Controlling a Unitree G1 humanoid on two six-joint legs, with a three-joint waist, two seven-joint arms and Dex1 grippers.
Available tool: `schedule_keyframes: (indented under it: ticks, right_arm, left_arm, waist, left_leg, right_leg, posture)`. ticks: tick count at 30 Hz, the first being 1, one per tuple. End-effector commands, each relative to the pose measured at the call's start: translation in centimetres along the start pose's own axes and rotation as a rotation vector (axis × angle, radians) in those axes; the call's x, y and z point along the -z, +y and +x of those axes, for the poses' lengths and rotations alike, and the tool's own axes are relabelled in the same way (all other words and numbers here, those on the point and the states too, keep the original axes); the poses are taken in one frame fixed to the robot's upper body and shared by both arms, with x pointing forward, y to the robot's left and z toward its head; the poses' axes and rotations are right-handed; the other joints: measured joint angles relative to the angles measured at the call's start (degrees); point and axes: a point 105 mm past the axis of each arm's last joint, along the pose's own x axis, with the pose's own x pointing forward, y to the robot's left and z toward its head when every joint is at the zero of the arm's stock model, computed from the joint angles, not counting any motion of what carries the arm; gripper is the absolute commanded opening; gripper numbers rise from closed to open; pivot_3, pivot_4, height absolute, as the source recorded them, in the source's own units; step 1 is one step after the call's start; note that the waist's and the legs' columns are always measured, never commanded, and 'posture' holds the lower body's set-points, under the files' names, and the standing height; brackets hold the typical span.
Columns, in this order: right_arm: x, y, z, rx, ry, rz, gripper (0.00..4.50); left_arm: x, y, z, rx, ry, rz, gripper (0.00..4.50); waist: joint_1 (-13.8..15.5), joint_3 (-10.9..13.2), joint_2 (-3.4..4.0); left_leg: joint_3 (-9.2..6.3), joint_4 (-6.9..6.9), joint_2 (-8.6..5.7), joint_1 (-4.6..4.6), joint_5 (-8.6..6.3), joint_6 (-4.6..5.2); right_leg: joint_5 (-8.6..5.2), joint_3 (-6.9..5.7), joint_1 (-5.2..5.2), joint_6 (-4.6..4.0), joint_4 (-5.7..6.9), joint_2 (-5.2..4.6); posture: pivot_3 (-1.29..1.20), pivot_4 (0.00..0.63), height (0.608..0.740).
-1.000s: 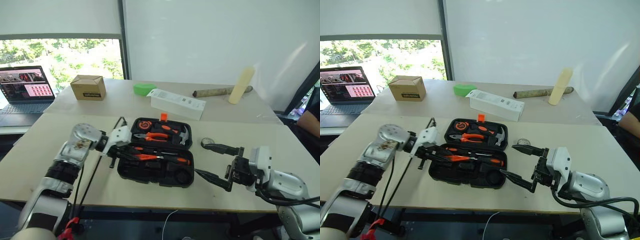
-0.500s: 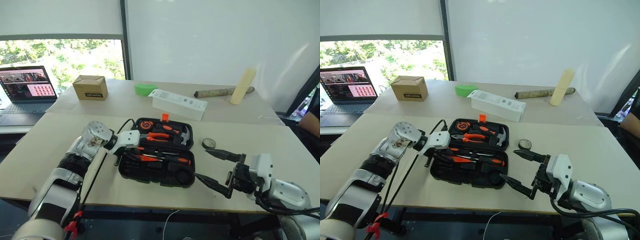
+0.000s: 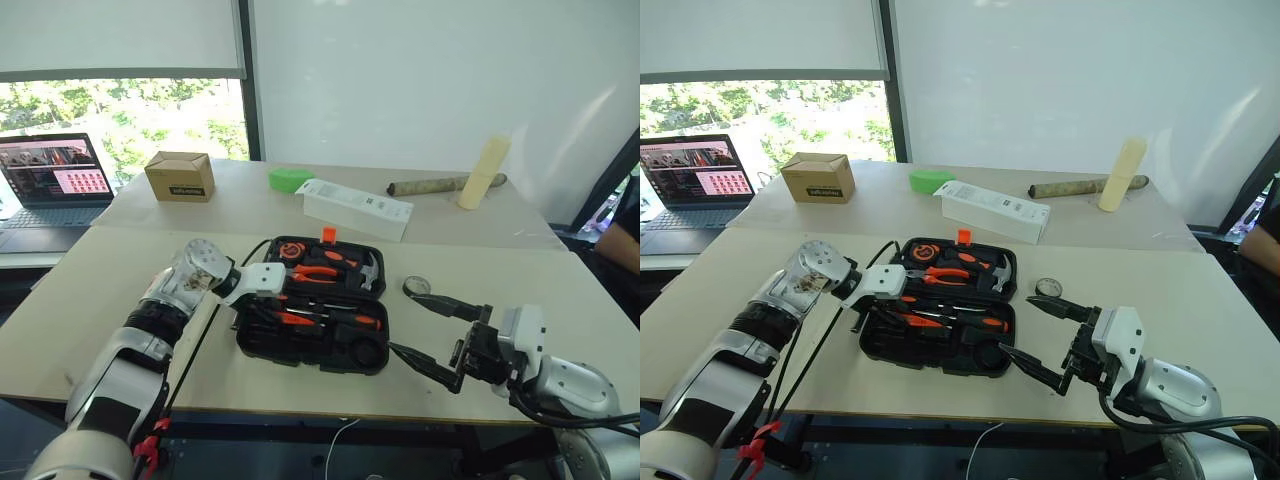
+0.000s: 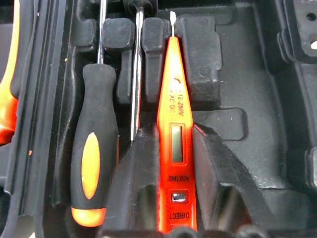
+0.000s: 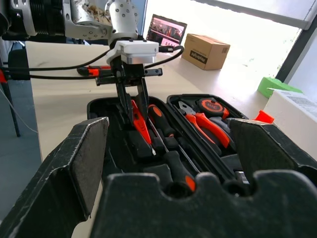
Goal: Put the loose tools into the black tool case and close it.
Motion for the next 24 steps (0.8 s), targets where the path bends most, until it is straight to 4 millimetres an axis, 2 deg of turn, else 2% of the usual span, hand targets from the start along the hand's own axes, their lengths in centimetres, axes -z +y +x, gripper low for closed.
schedule_keyframes:
  ticks: [1,8,12,15,20,21,24]
  right_arm:
    - [-0.8,-0.2,0.2,-0.006,-0.035,-0.044,4.50]
    - [-0.4,-0.3,-0.1,-0.020,-0.026,-0.040,4.50]
    - [-0.3,-0.5,0.1,-0.022,-0.029,-0.043,4.50]
    - [-0.2,-0.5,0.3,-0.021,-0.036,-0.045,4.50]
    - [-0.2,-0.4,0.6,-0.020,-0.043,-0.050,4.50]
    - [-0.2,-0.4,0.6,-0.020,-0.043,-0.051,4.50]
    - [-0.2,-0.4,0.5,-0.019,-0.043,-0.053,4.50]
  left_arm:
    - [-2.0,1.0,-0.8,-0.056,-0.092,0.042,2.76]
    - [-4.6,0.7,-3.2,-0.033,-0.210,0.054,2.76]
    - [-3.7,0.7,-4.1,-0.060,-0.187,0.018,2.76]
    - [-1.5,1.1,-3.8,-0.129,-0.127,-0.006,2.04]
    - [0.1,0.7,-2.8,-0.145,-0.112,-0.050,0.29]
    - [0.3,0.6,-2.5,-0.146,-0.112,-0.059,0.14]
    - [0.7,0.3,-2.0,-0.140,-0.108,-0.076,0.14]
  waist:
    - [0.1,0.0,0.00]
    - [0.0,0.0,0.02]
    - [-0.2,0.0,0.04]
    - [-0.1,0.0,0.04]
    - [-0.1,0.0,0.05]
    - [-0.1,0.0,0.05]
    - [0.1,0.0,0.05]
  left_leg:
    - [0.00,0.02,-0.01,-0.02,0.00,0.00]
    - [-0.05,0.20,0.01,-0.13,-0.04,0.07]
    - [-0.05,0.19,0.01,-0.11,-0.04,0.06]
    - [-0.05,0.19,0.01,-0.09,-0.03,0.06]
    - [-0.04,0.19,0.01,-0.10,-0.04,0.06]
    - [-0.04,0.20,0.01,-0.15,-0.03,0.06]
    - [-0.04,0.22,0.00,-0.15,-0.04,0.07]
  right_leg:
    - [0.00,-0.01,-0.01,0.01,0.00,-0.01]
    - [0.02,-0.03,-0.04,0.04,0.05,0.00]
    - [0.02,-0.02,-0.04,0.04,0.04,0.01]
    - [0.02,-0.01,-0.03,0.04,0.04,0.02]
    - [0.02,-0.01,-0.03,0.04,0.04,0.01]
    - [0.03,-0.02,-0.06,0.04,0.04,0.01]
    - [0.03,-0.03,-0.04,0.06,0.02,-0.01]
  posture:
    - [0.00,0.150,0.740]
    - [0.00,0.150,0.740]
    - [0.00,0.150,0.740]
    - [0.00,0.150,0.740]
    - [0.00,0.150,0.740]
    - [0.00,0.150,0.740]
    - [0.00,0.150,0.740]
